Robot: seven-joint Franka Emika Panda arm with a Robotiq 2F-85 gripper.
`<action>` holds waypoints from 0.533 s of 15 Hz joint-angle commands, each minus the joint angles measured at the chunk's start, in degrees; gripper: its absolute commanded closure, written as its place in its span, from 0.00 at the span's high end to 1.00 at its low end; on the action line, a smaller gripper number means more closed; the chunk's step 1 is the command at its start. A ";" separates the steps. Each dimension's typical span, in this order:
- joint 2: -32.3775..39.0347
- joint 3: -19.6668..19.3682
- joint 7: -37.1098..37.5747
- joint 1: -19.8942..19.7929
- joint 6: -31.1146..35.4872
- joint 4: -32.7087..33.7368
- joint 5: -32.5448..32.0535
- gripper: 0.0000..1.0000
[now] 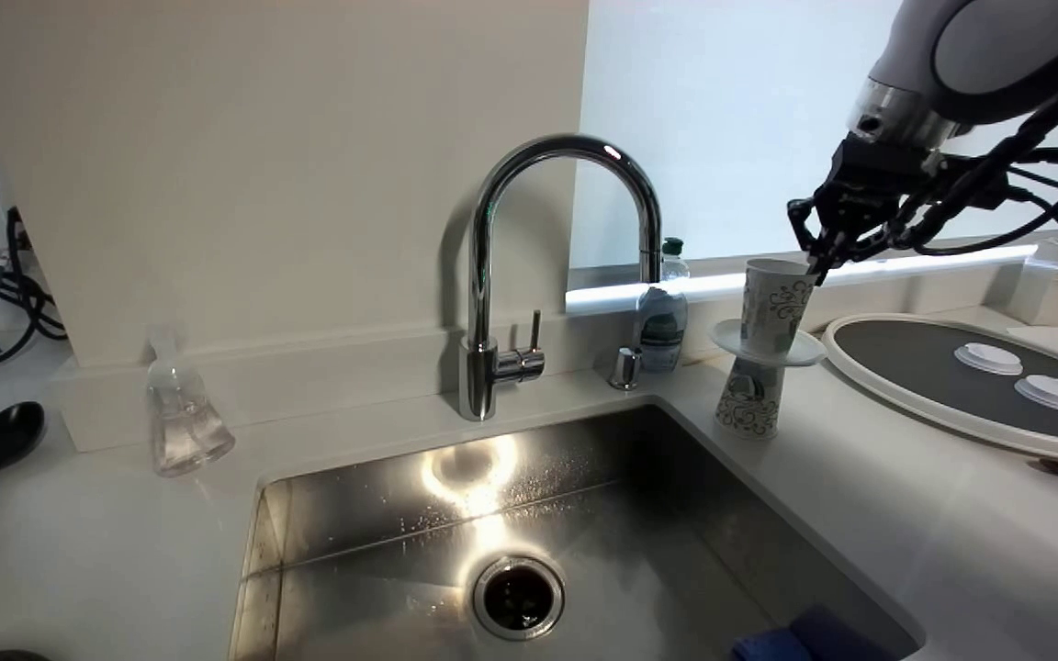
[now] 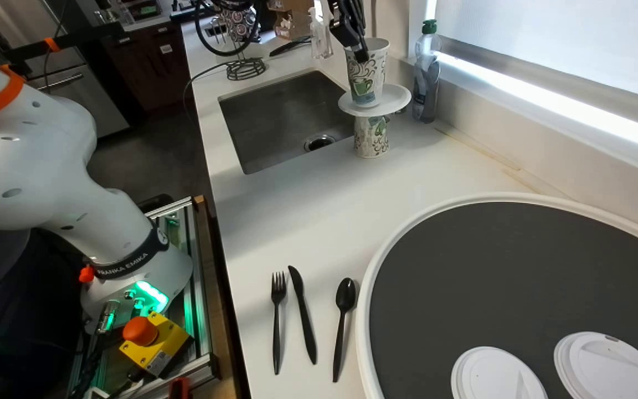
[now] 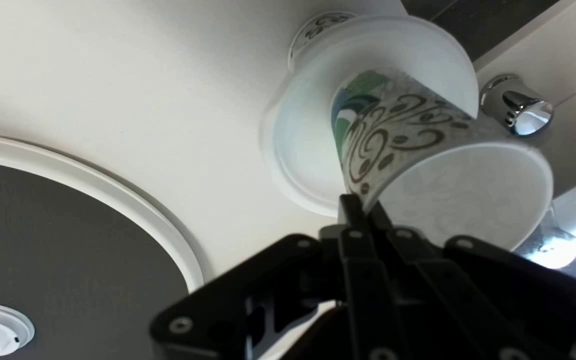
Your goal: Move the tap to the left and put the cup on top of the other cup
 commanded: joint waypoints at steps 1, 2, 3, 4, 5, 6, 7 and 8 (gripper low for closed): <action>-0.36 -0.05 1.08 -0.05 1.77 -1.33 -0.53 0.01; -0.33 0.03 1.13 -0.09 1.61 -1.28 -0.75 0.29; -0.32 -0.02 1.01 -0.04 1.64 -1.28 -0.60 0.29; -0.31 -0.02 1.00 -0.03 1.63 -1.26 -0.57 0.35; -0.31 -0.03 0.99 -0.01 1.64 -1.24 -0.52 0.43; -0.31 -0.03 0.99 -0.01 1.64 -1.23 -0.50 0.50; -0.33 -0.03 1.02 0.01 1.63 -1.22 -0.44 0.58; -0.36 -0.03 1.04 0.01 1.64 -1.23 -0.45 0.65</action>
